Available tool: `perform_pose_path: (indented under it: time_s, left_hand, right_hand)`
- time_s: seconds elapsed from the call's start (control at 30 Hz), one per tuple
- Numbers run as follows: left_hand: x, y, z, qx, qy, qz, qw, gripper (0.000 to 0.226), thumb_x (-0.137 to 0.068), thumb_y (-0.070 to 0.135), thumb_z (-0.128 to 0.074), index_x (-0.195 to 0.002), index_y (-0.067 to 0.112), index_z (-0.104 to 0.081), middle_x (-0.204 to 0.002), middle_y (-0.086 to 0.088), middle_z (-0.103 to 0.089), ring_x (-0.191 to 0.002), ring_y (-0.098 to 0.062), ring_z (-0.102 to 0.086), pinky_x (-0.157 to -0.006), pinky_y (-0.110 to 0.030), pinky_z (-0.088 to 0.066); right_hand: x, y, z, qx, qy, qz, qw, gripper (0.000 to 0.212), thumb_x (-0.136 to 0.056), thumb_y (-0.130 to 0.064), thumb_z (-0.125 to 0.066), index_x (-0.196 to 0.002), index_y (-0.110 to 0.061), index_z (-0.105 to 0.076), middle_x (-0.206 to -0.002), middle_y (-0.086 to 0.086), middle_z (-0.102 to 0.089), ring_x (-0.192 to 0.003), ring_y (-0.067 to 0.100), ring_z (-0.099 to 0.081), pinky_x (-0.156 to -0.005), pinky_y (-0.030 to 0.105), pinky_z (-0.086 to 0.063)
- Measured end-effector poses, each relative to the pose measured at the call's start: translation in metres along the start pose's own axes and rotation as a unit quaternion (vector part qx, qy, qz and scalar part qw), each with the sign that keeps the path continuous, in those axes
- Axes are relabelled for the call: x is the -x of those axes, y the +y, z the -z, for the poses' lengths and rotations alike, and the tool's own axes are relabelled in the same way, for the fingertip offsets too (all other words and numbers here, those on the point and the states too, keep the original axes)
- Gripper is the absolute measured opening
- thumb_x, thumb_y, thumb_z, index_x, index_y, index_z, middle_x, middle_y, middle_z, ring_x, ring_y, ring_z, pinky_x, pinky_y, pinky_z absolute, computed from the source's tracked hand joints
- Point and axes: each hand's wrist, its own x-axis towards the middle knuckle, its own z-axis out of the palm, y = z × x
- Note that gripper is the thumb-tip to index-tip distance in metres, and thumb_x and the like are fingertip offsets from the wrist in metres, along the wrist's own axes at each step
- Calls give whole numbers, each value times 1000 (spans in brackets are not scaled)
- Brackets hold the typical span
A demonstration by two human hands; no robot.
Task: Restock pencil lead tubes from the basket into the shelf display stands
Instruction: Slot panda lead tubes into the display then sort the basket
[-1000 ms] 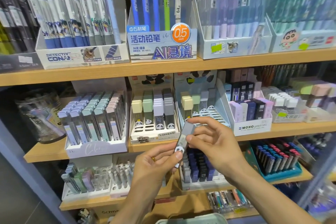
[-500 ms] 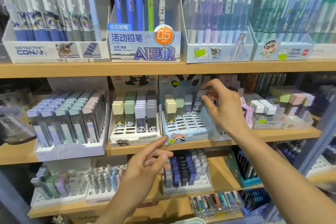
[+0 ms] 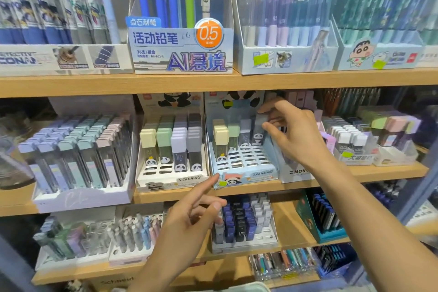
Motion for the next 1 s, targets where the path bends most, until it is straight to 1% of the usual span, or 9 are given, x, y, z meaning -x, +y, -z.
perform_pose_path:
  time_s: [0.13,0.23,0.3,0.43,0.57,0.63,0.77,0.9,1.0]
  left_hand:
    - [-1,0,0,-18,3,-8,1000,50,-101,22,-62,-144,45,-52,-105,6,-77,-85,-19,-74,-96,-43,-56]
    - [0,0,-1,-46,5,-23,999,51,-102,22,-62,-146,46,-50,-105,11,-76,-86,-16,-74,-92,-33,-57]
    - [0,0,-1,-70,9,-37,997,51,-102,26,-61,-146,49,-49,-105,14,-75,-87,-14,-73,-90,-27,-56]
    - [-1,0,-1,-86,19,-38,995,54,-101,27,-63,-144,54,-47,-100,17,-74,-87,-12,-72,-88,-26,-56]
    - [0,1,-1,-93,22,-43,995,57,-101,23,-63,-146,53,-44,-96,17,-75,-88,-9,-73,-84,-18,-54]
    - [0,1,0,-99,19,-45,994,58,-101,24,-63,-147,53,-43,-96,17,-75,-88,-9,-73,-84,-19,-55]
    - [0,2,0,-110,12,-48,993,58,-101,26,-63,-147,56,-41,-94,19,-75,-87,-7,-73,-83,-26,-57]
    - [0,2,0,-112,13,-51,992,58,-101,27,-63,-146,56,-40,-94,19,-75,-86,-7,-73,-84,-29,-57]
    - [-1,1,1,-133,19,-57,989,57,-101,29,-62,-145,59,-40,-94,20,-75,-87,-7,-71,-83,-28,-58]
  right_hand:
    - [-1,-3,-3,-1,-22,6,1000,27,-93,-14,-70,-118,-22,-64,-98,-2,-73,-91,15,-70,-84,44,-59]
    - [0,-10,-8,15,-16,25,999,29,-92,-10,-72,-117,-22,-65,-94,-4,-72,-88,12,-69,-81,39,-59]
    - [-1,-11,-12,76,1,19,997,29,-92,-12,-72,-119,-19,-64,-90,3,-69,-85,22,-66,-75,41,-56]
    - [-3,-14,-17,152,35,4,988,28,-92,-9,-70,-120,-9,-65,-96,15,-63,-85,39,-62,-68,44,-51]
    - [-5,-15,-20,153,50,-12,987,29,-91,-9,-72,-119,-12,-67,-95,14,-67,-88,37,-63,-72,38,-46]
    - [-7,-11,-19,121,59,-35,990,28,-89,-13,-73,-117,-18,-69,-93,8,-71,-89,30,-64,-78,35,-48]
    - [-7,-10,-18,55,71,-44,995,26,-87,-11,-75,-112,-18,-71,-90,5,-73,-85,28,-67,-79,49,-58]
    - [-8,-11,-19,50,79,-52,994,26,-87,-10,-75,-111,-19,-72,-89,5,-73,-82,25,-68,-78,48,-59]
    - [-7,-15,-22,110,79,-54,989,25,-89,-12,-73,-114,-16,-71,-88,9,-71,-85,31,-65,-75,39,-52]
